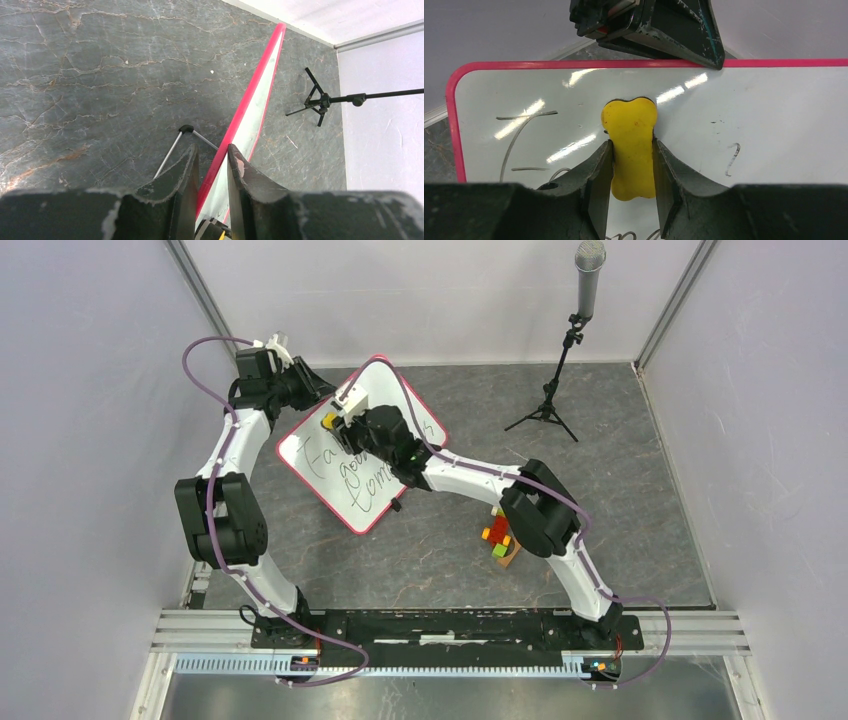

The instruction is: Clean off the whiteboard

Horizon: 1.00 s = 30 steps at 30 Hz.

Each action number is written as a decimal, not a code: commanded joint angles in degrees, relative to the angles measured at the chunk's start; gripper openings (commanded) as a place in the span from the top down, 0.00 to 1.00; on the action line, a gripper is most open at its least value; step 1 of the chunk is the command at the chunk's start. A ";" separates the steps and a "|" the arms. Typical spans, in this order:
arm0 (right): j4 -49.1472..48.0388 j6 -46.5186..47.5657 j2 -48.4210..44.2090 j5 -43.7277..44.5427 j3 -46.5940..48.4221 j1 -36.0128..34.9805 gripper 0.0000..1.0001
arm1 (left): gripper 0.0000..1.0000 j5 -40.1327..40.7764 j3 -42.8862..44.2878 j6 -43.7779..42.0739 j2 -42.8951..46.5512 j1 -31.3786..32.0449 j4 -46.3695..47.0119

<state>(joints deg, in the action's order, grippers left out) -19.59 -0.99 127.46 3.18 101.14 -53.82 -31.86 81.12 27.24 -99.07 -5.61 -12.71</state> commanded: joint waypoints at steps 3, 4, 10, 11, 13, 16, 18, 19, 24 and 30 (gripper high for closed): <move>-0.57 0.05 -0.19 2.47 -0.13 -0.63 0.60 | 0.70 -3.09 -0.44 2.96 0.24 1.60 0.58; -0.54 -0.14 -0.19 3.21 -0.39 -0.35 0.60 | 0.71 -3.05 -0.43 2.94 0.21 1.56 0.58; -0.54 -4.01 -0.30 5.14 -1.70 2.99 0.60 | 0.73 -2.65 -0.43 2.73 0.32 1.56 0.23; -0.60 -4.83 -0.45 5.19 -2.16 3.67 0.60 | 0.73 -2.60 -0.50 2.68 0.36 1.56 0.23; -0.60 -6.08 -0.28 4.87 -2.55 5.02 0.60 | 0.74 -2.52 -0.42 2.61 0.22 1.56 0.08; -0.48 -7.75 -0.12 4.37 -3.11 6.81 0.61 | 0.74 -2.45 -0.44 2.63 0.23 1.56 0.11; -0.32 -8.92 -0.03 4.52 -3.65 8.01 0.61 | 0.74 -2.42 -0.37 2.59 0.23 1.56 0.05; -0.23 -9.59 0.17 4.58 -3.96 8.62 0.61 | 0.74 -2.44 -0.42 2.64 0.15 1.56 -0.03; 1.97 -13.55 1.36 5.13 -4.22 11.59 0.62 | 0.74 -2.25 -0.35 2.36 0.27 1.57 -0.29; 4.41 -15.96 1.75 6.12 -4.47 13.31 0.63 | 0.75 -2.33 -0.14 2.37 0.40 1.56 -0.45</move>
<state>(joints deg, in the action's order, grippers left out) -20.91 -15.22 127.46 5.58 98.00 -41.80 -31.68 81.12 27.24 -99.09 -5.21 -12.34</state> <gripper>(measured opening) 0.378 0.254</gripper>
